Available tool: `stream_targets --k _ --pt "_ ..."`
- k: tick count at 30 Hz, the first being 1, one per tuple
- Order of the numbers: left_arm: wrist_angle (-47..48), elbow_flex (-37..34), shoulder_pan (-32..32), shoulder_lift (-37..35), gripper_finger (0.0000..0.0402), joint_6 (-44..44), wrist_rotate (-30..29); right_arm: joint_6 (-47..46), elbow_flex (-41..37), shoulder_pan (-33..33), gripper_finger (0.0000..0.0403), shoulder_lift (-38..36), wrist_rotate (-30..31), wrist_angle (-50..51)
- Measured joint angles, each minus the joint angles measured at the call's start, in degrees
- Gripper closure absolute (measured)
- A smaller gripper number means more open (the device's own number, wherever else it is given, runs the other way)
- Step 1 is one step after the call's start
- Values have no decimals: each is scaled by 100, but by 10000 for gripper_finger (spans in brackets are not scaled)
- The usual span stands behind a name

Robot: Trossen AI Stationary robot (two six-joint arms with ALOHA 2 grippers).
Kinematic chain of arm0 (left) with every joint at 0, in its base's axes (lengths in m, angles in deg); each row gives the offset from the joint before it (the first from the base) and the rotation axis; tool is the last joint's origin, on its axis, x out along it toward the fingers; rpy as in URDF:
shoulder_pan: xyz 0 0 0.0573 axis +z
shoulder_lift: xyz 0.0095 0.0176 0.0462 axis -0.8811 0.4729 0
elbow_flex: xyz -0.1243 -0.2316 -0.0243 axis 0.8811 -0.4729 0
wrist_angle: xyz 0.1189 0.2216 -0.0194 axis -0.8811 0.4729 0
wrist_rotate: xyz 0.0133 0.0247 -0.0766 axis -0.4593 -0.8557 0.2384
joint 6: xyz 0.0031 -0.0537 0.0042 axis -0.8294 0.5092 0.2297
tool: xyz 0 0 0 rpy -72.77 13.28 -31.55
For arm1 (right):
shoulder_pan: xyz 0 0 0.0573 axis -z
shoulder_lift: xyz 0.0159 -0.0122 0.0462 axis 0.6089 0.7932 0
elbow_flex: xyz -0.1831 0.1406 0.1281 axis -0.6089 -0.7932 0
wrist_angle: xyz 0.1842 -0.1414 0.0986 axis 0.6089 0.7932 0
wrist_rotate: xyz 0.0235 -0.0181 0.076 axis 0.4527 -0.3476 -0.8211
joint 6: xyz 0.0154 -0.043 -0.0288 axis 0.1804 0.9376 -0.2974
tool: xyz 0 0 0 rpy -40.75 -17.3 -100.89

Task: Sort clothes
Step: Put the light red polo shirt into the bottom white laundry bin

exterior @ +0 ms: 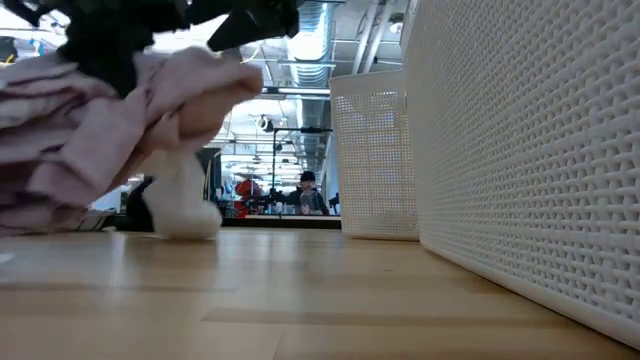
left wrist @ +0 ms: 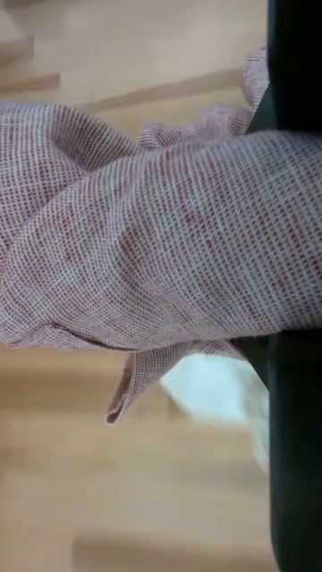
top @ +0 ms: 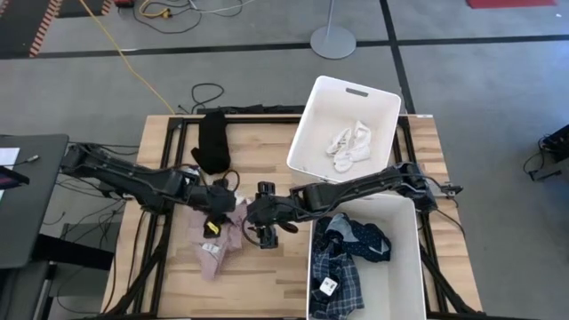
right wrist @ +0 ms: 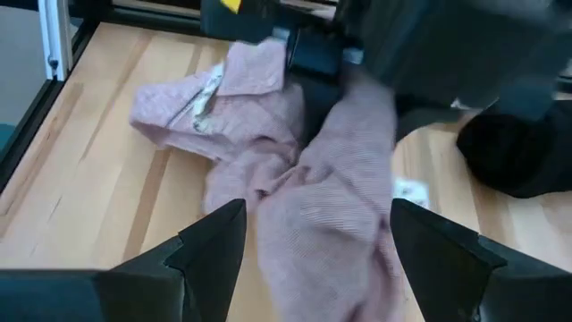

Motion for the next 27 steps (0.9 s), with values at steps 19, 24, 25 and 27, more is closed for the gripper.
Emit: stream_targets --k 19,24,25,27 --pt "1613 1643 -38 -11 286 -551 -905 -537 -12 -415 111 -1022 1130 1542" --pt "1682 1644 -38 -11 286 -464 -931 -882 -17 -261 111 -683 1130 1907" --pt "1694 1644 -38 -28 286 -464 -947 -889 -19 -232 111 -613 1130 1875" --pt "1696 1644 -61 -63 286 -462 -984 -889 -21 -191 111 -460 1117 1797"
